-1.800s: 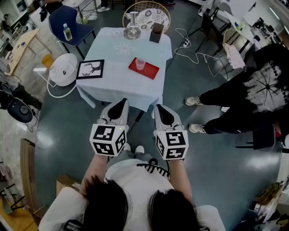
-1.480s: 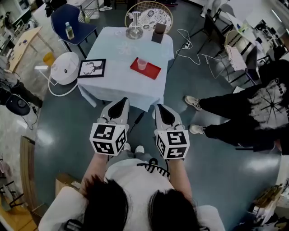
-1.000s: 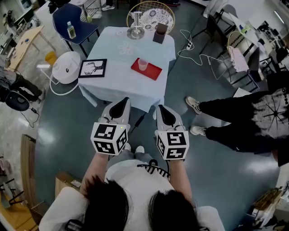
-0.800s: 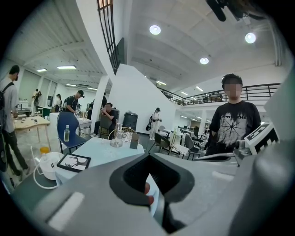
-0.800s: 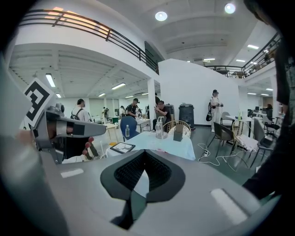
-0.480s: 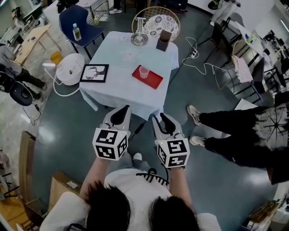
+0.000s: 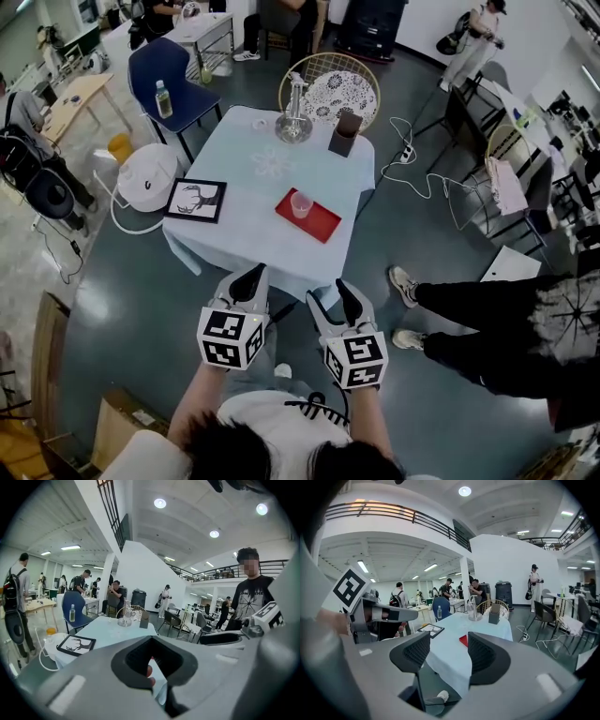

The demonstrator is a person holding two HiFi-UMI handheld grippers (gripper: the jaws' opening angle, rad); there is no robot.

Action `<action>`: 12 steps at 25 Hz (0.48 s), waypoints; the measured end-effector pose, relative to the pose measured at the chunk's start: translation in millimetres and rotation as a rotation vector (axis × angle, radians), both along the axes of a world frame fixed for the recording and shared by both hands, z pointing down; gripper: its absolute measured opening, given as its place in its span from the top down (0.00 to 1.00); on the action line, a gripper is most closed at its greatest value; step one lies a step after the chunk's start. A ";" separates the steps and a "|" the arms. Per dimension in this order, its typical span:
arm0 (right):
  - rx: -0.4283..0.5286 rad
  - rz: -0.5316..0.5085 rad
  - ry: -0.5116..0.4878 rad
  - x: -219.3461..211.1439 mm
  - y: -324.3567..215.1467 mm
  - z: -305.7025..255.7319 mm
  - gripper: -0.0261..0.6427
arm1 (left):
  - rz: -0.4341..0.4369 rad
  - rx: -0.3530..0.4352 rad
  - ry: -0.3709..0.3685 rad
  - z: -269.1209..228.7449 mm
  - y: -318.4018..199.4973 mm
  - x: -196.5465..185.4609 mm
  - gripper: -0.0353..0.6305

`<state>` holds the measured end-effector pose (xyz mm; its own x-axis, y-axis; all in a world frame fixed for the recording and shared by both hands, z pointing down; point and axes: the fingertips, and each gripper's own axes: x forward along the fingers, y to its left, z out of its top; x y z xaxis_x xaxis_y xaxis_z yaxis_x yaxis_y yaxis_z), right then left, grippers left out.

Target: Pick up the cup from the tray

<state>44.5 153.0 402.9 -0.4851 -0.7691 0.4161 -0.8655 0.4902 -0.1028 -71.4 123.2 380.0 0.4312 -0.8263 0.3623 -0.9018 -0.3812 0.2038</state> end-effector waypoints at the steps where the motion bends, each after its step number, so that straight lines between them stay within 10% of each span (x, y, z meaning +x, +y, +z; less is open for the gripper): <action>1: -0.001 0.000 0.006 0.2 -8.4 1.9 0.57 | 0.005 -0.005 0.005 2.9 -9.0 0.0 0.95; 12: -0.060 0.026 0.050 -20.1 -126.5 31.2 0.45 | 0.026 -0.079 -0.013 40.8 -138.4 -23.8 0.95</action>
